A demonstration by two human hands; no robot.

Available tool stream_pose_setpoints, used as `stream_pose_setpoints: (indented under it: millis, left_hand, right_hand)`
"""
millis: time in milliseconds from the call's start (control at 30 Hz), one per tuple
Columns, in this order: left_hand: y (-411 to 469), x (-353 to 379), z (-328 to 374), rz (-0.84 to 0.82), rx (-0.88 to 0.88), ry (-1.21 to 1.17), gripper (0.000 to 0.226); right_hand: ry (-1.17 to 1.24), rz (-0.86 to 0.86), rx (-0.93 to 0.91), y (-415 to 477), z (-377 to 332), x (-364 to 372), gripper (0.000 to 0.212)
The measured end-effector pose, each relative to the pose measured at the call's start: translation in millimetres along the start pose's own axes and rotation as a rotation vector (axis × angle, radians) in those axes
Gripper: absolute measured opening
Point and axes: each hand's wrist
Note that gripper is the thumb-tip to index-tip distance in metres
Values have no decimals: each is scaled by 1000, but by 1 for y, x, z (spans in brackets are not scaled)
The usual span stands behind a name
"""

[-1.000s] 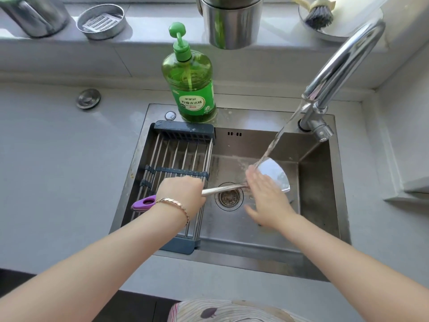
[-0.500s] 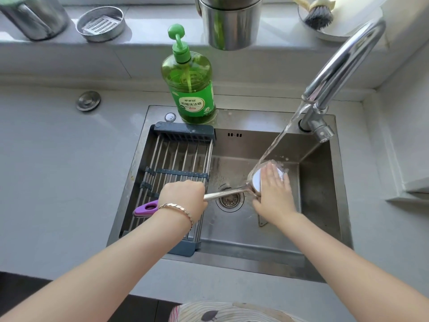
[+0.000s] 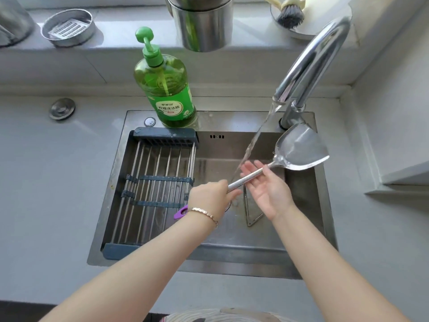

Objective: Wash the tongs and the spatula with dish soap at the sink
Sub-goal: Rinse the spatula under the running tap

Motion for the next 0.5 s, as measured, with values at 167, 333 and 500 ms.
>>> stream_pose_setpoints:
  millis: [167,333,500]
  left_hand:
    - [21,-5,8,135,153,-194,40]
    - [27,-16,-14,-34,178,-573,40]
    - [17,-25,-46,-152,-16,-791,37]
  right_hand:
    - [60,18,-90,2,-10,28,45]
    - [79,-177,53,6,-21,40,68]
    - [139,-211,60,19,-13,61,67]
Point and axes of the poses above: each hand's wrist, its own y-axis towards the middle knuckle, its own x-axis out of the palm, z = x × y, and after that the axes turned 12 degrees about x, right-handed
